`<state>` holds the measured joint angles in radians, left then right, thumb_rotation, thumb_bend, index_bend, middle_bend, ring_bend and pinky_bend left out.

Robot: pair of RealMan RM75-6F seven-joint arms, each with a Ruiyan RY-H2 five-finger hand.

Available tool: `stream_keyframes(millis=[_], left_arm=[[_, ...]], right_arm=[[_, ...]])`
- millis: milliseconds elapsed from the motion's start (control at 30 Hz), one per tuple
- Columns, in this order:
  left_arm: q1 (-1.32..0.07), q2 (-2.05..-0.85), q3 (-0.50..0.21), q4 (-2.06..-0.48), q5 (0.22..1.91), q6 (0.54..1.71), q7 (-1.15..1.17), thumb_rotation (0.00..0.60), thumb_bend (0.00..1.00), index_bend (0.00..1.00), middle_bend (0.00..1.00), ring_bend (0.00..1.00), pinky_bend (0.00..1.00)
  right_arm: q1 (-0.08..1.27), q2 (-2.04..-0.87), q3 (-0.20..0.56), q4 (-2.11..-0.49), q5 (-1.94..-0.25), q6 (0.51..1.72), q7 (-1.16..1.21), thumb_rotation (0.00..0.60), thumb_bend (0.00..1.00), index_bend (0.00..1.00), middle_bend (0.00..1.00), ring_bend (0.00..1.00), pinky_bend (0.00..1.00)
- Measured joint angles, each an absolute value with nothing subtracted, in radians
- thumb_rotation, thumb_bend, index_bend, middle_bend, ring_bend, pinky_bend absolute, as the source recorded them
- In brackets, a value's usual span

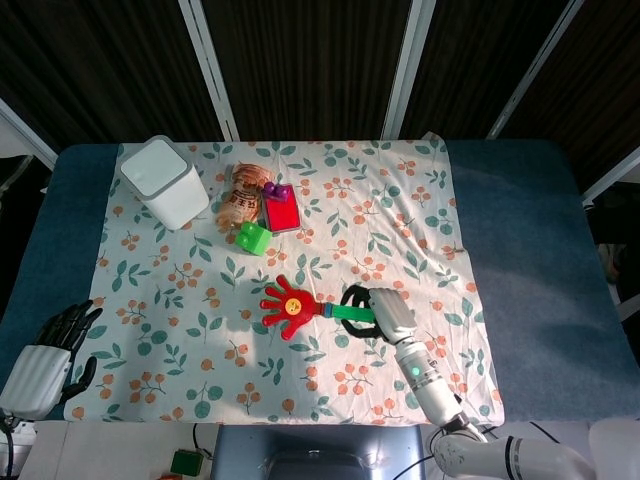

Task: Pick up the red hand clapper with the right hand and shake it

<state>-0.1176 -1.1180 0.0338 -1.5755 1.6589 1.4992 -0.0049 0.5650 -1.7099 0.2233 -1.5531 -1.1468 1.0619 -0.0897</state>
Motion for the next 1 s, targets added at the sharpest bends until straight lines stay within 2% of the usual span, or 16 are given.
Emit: stream_keyframes(millis=[200,300,333,433,600,733,833,1000], left_arm=[[-0.118,-1.118,0.038,-1.576,1.662,1.496,-0.009,0.6,0.53,0.0,0.0,0.0,0.15],[-0.118,-1.116,0.04,-1.576,1.664,1.496,-0.01,0.6,0.53,0.0,0.0,0.0,0.15],[-0.118,-1.117,0.04,-1.576,1.663,1.496,-0.01,0.6,0.53,0.0,0.0,0.0,0.15],[-0.118,-1.118,0.039,-1.577,1.664,1.497,-0.011,0.6,0.53,0.0,0.0,0.0,0.15],[-0.117,-1.12,0.041,-1.575,1.667,1.5,-0.006,0.6,0.53,0.0,0.0,0.0,0.15],[-0.115,-1.12,0.041,-1.576,1.669,1.505,-0.003,0.6,0.53,0.0,0.0,0.0,0.15],[-0.112,-1.122,0.04,-1.575,1.674,1.518,0.001,0.6,0.53,0.0,0.0,0.0,0.15],[-0.103,-1.144,0.035,-1.557,1.699,1.561,0.028,0.6,0.53,0.0,0.0,0.0,0.15]], right_arm=[[0.598,-1.737,0.222,-1.511,-1.04,1.034,-0.235,0.6,0.44,0.38,0.52,0.54,0.68],[0.606,-1.73,0.216,-1.51,-0.992,1.005,-0.268,0.6,0.43,0.19,0.33,0.37,0.52],[0.609,-1.723,0.213,-1.515,-0.977,0.996,-0.283,0.6,0.42,0.17,0.3,0.35,0.5],[0.617,-1.686,0.206,-1.548,-0.938,0.981,-0.341,0.6,0.39,0.02,0.11,0.16,0.33],[0.609,-1.597,0.189,-1.643,-0.97,1.028,-0.385,0.6,0.34,0.0,0.01,0.03,0.15],[0.585,-1.491,0.157,-1.737,-1.027,1.08,-0.433,0.6,0.31,0.0,0.0,0.0,0.03],[0.543,-1.38,0.111,-1.824,-1.095,1.15,-0.474,0.6,0.31,0.0,0.0,0.0,0.03],[0.406,-1.236,0.01,-1.886,-1.306,1.364,-0.462,0.6,0.31,0.0,0.0,0.0,0.0]])
